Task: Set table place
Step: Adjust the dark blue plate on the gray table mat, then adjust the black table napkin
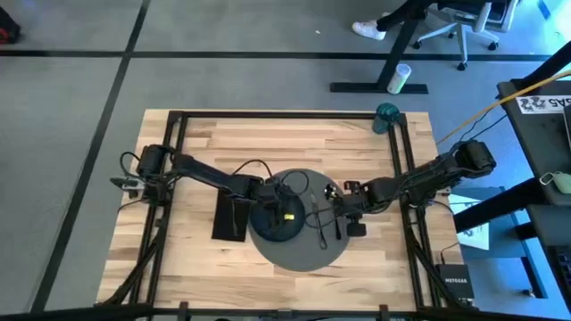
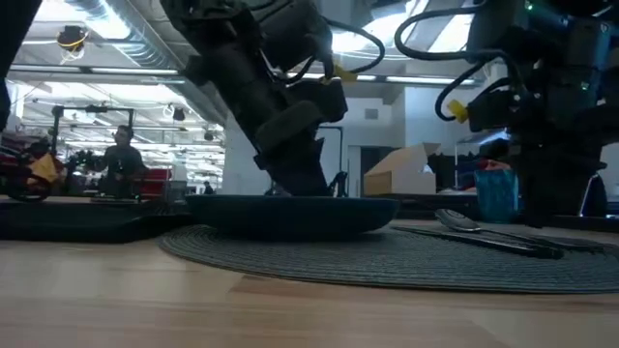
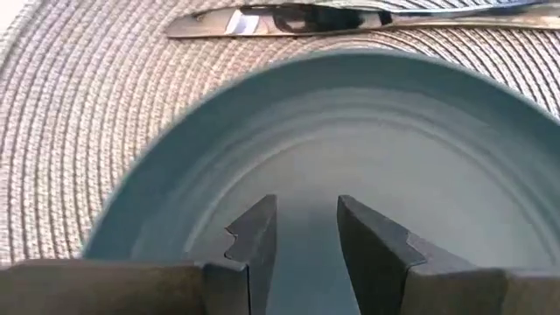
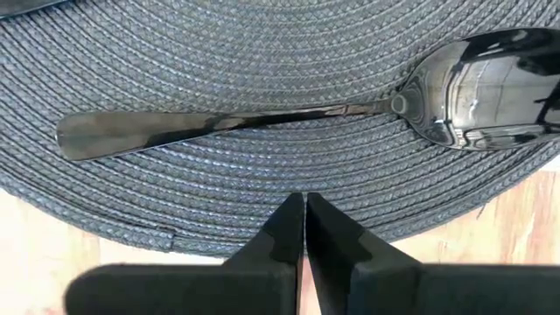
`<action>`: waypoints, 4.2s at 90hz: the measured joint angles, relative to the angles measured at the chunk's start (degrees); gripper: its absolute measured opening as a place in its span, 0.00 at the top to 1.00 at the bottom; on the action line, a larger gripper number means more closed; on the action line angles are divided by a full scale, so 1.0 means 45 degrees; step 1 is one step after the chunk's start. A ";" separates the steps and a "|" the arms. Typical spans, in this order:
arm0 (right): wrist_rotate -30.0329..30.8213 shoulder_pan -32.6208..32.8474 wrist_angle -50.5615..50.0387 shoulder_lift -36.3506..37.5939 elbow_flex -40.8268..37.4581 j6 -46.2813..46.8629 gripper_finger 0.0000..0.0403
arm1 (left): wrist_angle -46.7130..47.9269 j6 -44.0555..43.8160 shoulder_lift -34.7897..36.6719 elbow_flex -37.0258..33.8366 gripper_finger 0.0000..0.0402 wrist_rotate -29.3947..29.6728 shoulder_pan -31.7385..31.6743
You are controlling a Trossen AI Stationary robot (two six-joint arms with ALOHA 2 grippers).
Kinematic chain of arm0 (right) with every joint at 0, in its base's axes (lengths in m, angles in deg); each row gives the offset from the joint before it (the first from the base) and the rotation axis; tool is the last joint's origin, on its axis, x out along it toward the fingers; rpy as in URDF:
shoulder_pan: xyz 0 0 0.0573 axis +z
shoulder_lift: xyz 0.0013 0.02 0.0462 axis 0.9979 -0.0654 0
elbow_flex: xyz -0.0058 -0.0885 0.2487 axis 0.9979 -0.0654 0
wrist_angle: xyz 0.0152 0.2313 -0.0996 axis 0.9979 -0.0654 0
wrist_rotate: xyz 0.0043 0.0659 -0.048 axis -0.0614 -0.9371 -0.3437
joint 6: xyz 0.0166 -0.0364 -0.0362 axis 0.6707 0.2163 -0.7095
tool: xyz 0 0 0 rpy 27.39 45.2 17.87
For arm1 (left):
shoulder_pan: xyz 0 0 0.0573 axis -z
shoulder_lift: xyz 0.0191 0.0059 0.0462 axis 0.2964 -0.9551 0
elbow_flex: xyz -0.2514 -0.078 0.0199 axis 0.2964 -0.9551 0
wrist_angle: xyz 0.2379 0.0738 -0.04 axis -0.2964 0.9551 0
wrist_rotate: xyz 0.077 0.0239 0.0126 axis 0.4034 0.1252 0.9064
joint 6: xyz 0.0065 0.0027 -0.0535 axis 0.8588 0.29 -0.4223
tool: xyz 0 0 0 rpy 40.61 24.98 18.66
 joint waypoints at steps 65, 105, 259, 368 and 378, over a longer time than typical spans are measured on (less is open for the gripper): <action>-0.0010 0.0000 -0.0056 -0.0001 0.0000 -0.0227 1.00 | 0.1210 0.0786 0.0009 0.0940 0.90 0.0704 0.0326; -0.0013 0.0000 -0.0078 0.0000 -0.0005 -0.0325 1.00 | 0.2956 0.0587 -0.0237 0.1287 1.00 0.0639 0.0310; -0.0250 -0.0005 0.0105 0.0004 -0.0010 -0.0226 1.00 | 0.1270 0.1017 -0.1350 0.1855 1.00 -0.0286 -0.0293; -0.0384 -0.0003 0.0238 0.0004 -0.0010 -0.0233 1.00 | -0.0279 0.1090 -0.1360 0.2021 1.00 -0.0569 -0.0434; -0.0384 -0.0001 0.0238 0.0004 -0.0010 -0.0233 1.00 | -0.0296 0.1080 -0.1360 0.2021 1.00 -0.0611 -0.0530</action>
